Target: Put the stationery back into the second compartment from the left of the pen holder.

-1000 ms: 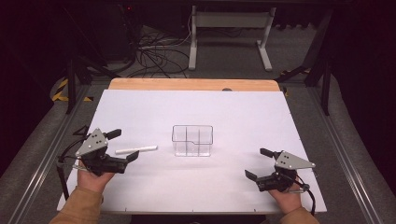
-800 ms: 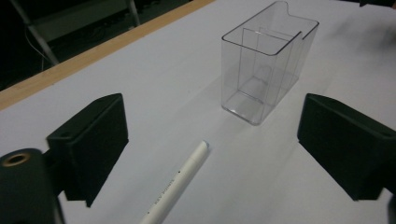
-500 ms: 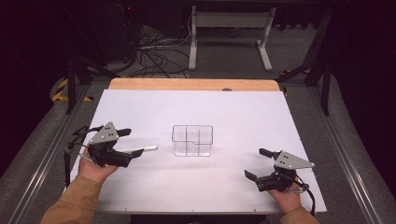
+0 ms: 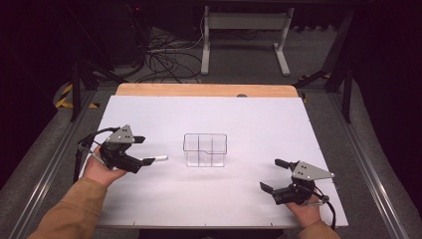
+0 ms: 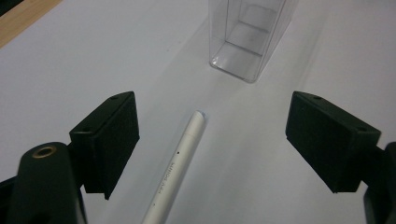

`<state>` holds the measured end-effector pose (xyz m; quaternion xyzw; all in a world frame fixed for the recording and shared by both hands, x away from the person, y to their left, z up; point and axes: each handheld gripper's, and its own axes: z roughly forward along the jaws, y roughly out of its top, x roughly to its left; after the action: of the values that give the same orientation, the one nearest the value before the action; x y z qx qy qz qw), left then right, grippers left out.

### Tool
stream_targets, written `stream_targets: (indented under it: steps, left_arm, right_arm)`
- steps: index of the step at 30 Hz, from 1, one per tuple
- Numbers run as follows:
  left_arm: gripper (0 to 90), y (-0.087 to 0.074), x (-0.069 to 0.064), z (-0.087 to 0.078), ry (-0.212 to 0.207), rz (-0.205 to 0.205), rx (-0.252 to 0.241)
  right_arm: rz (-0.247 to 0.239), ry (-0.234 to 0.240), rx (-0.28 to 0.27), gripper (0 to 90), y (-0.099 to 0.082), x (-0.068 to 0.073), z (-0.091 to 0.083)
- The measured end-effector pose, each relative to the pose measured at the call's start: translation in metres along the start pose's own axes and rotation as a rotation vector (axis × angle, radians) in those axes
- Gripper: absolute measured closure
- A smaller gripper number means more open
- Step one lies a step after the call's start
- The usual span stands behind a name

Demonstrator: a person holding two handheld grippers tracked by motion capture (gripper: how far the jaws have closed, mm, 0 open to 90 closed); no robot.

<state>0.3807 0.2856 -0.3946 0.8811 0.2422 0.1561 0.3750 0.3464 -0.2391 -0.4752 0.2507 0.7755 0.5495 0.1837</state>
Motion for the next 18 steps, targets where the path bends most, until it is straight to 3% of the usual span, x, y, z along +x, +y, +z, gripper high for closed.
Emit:
stream_targets:
  steps: [2, 6, 10, 14, 18]
  left_arm:
    - [18.7, 0.001, 0.002, 0.001, 0.0, 0.013, 0.01]
    - [29.0, 0.0, 0.008, 0.004, -0.05, -0.027, 0.021]
    - [28.5, 0.0, 0.009, 0.006, -0.044, -0.026, 0.023]
    - [28.4, -0.001, 0.013, 0.011, -0.041, 0.001, 0.066]
    - [28.7, -0.003, 0.017, 0.013, -0.047, 0.015, 0.071]
  right_arm:
    - [0.001, 0.003, 0.001, 2.5, 0.0, 0.0, 0.0]
    - [0.005, 0.013, 0.004, 3.0, 0.0, 0.0, 0.0]
    - [0.006, 0.019, 0.003, 3.2, 0.0, 0.0, 0.001]
    - [0.007, 0.023, 0.003, 3.3, 0.0, -0.001, 0.001]
    - [0.005, 0.027, 0.002, 3.4, 0.0, -0.001, 0.001]
